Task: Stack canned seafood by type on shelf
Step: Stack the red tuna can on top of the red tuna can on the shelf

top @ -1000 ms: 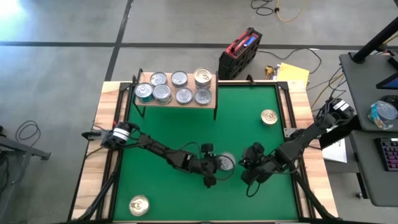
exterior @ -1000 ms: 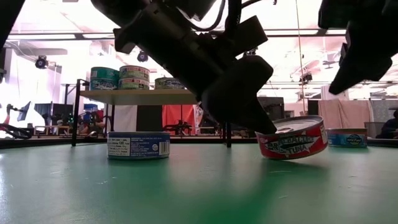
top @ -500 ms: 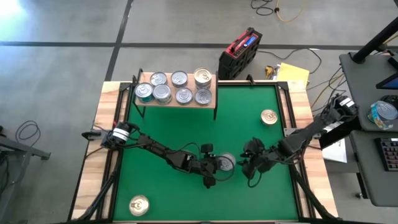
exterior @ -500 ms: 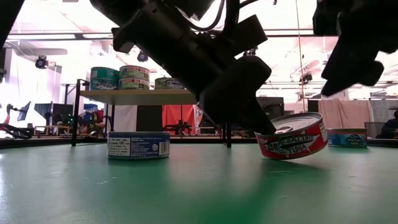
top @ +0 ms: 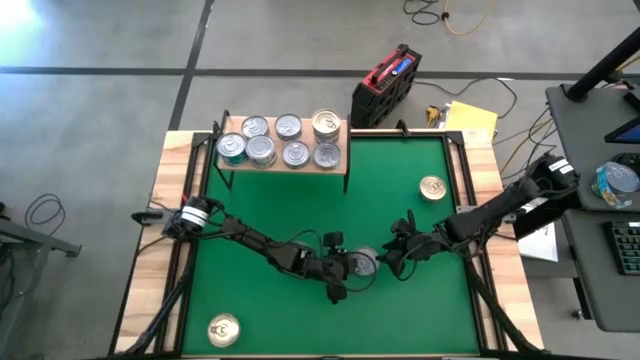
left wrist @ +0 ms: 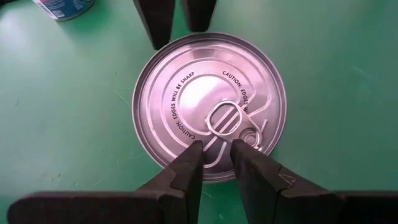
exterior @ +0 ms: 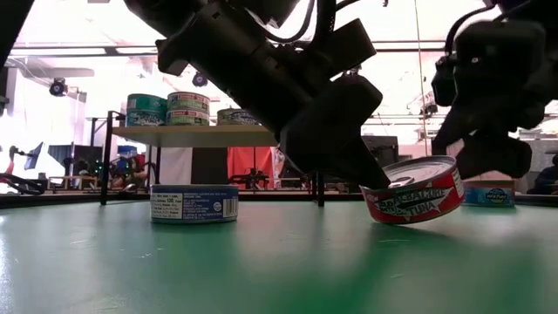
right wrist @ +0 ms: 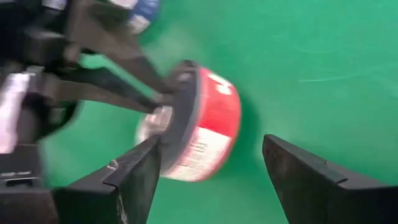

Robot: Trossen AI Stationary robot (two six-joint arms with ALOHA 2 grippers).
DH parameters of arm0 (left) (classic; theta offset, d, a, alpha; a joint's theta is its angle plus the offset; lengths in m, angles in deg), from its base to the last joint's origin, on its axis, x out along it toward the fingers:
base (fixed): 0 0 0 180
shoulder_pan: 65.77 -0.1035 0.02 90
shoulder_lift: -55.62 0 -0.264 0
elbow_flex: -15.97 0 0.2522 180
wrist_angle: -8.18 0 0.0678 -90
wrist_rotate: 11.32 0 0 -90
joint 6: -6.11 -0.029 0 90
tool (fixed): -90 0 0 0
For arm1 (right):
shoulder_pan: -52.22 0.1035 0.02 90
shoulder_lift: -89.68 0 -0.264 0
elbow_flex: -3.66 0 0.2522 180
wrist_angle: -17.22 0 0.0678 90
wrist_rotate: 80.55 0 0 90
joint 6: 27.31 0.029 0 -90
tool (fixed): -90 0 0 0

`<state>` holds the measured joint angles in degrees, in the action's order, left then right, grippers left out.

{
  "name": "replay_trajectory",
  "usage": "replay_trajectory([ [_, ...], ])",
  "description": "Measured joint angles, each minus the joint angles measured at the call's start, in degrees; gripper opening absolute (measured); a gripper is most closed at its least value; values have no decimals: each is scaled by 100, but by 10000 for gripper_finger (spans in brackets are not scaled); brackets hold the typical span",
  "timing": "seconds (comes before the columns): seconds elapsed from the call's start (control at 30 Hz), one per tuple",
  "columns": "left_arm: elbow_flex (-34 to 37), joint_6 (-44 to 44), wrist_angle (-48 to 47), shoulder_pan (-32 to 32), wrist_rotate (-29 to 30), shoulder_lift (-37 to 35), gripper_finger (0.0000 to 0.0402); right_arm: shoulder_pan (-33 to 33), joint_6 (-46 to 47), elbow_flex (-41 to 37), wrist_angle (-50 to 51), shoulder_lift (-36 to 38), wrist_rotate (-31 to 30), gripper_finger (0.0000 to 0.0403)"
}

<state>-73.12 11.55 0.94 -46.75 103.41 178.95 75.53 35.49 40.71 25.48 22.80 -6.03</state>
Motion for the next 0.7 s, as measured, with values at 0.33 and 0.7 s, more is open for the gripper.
replay_trajectory([
  [0.33,2,0,58,2,-4,4,75,0,70,-38,-631,-555,222,265],
  [0.7,4,23,95,7,-15,7,75,-9,58,-35,-1709,-1302,359,248],
])
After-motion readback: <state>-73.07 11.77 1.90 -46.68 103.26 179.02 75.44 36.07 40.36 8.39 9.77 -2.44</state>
